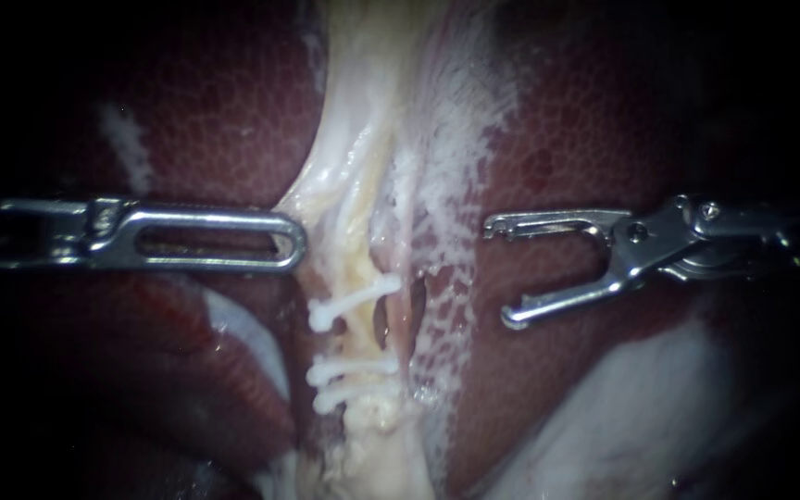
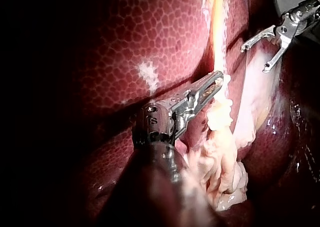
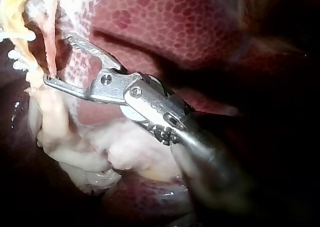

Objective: Going back third clip left tube

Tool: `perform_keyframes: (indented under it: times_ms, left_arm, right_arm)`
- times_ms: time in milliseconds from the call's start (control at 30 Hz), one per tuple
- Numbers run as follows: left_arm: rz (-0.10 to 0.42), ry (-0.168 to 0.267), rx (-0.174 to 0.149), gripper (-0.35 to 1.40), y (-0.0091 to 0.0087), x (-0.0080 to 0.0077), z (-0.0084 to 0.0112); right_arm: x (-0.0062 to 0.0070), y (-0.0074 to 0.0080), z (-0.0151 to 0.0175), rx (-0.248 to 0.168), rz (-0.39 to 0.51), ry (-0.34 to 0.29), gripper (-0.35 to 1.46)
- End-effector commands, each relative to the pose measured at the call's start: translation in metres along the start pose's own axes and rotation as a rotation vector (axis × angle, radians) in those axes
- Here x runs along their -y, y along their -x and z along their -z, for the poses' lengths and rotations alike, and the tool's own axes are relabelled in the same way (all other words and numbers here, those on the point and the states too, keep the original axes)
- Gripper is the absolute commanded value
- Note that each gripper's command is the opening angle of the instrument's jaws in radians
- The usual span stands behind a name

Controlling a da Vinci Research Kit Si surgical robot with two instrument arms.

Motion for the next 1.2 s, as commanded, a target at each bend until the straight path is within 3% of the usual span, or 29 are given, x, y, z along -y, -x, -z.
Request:
perform_keyframes:
  times_ms: [33, 300, 700, 900, 1200]
  left_arm:
    - [0.0, 0.001, 0.0, -0.35, 0.0, -0.0001, 0.0]
    - [-0.002, 0.002, 0.001, -0.35, -0.0002, -0.0013, -0.0007]
    - [-0.006, 0.028, -0.022, -0.35, -0.0022, -0.0045, -0.0046]
    - [-0.002, 0.027, -0.029, -0.35, -0.0025, -0.0047, -0.0056]
    - [-0.002, 0.024, -0.031, -0.35, -0.0025, -0.0044, -0.0055]
  right_arm:
    - [0.0002, 0.0, 0.0, 0.0, 0.0, 0.0, 0.6]
    - [0.0004, 0.0, 0.0003, 0.001, 0.0, -0.002, 0.6]
    - [0.0007, -0.0001, 0.0003, 0.002, 0.0, -0.002, 0.6]
    - [0.0008, -0.0001, 0.0004, 0.002, 0.0, -0.003, 0.6]
    - [0.0008, -0.0001, 0.0004, 0.002, 0.0, -0.003, 0.6]
